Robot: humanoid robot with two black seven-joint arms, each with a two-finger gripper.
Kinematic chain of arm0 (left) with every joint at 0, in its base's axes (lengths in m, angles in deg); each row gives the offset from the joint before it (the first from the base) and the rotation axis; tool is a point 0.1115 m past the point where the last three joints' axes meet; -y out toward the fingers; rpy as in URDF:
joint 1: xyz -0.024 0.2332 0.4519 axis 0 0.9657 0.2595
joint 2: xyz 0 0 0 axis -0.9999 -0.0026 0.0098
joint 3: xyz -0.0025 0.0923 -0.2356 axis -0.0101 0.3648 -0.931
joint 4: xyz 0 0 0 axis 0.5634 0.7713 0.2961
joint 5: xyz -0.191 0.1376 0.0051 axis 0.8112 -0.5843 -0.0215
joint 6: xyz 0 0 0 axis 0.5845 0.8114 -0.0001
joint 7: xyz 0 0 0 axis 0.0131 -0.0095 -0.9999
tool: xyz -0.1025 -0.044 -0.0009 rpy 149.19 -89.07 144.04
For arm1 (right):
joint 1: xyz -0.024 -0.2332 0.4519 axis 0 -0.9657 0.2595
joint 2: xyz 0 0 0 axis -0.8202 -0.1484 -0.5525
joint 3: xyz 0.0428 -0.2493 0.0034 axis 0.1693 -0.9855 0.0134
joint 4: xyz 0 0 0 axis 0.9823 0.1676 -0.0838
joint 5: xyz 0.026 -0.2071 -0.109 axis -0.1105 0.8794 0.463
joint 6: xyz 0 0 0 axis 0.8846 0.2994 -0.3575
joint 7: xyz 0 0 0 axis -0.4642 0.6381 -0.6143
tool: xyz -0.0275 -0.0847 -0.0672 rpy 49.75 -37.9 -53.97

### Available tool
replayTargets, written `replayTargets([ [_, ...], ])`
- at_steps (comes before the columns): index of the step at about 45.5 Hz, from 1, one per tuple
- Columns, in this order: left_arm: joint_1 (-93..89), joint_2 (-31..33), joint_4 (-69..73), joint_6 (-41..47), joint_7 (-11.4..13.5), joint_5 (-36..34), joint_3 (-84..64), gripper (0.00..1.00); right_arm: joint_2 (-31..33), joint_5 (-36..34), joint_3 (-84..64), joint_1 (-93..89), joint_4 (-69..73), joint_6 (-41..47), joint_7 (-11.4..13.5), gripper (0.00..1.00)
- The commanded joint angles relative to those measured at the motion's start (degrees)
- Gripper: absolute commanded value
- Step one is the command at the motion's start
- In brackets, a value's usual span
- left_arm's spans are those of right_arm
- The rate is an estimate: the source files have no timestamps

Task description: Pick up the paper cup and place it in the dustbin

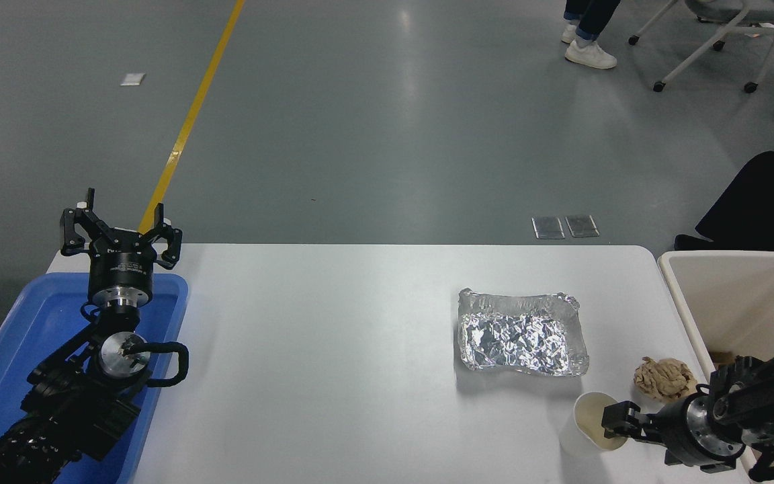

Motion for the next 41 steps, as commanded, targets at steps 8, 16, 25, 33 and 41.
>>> replayTargets([
  [8, 0.00, 0.00, 0.00, 0.00, 0.00, 0.03, -0.01, 0.99, -0.17, -0.10, 0.22, 0.04, 0.11, -1.63, 1.71, 0.00],
  [16, 0.00, 0.00, 0.00, 0.00, 0.00, 0.03, -0.01, 0.99, 0.88, -0.10, -0.22, 2.24, 1.16, -1.28, 1.89, 0.00],
  [25, 0.00, 0.00, 0.00, 0.00, 0.00, -0.06, -0.01, 0.99, 4.14, 0.43, -1.88, 10.76, 9.68, 0.30, 1.89, 0.00],
  [33, 0.00, 0.00, 0.00, 0.00, 0.00, -0.06, 0.07, 0.99, 5.54, 0.52, -7.07, 22.09, 14.43, 4.60, 1.80, 0.00],
  [41, 0.00, 0.00, 0.00, 0.00, 0.00, -0.06, 0.07, 0.99, 7.82, 0.43, -10.59, 36.50, 16.35, 14.44, 1.80, 0.00],
])
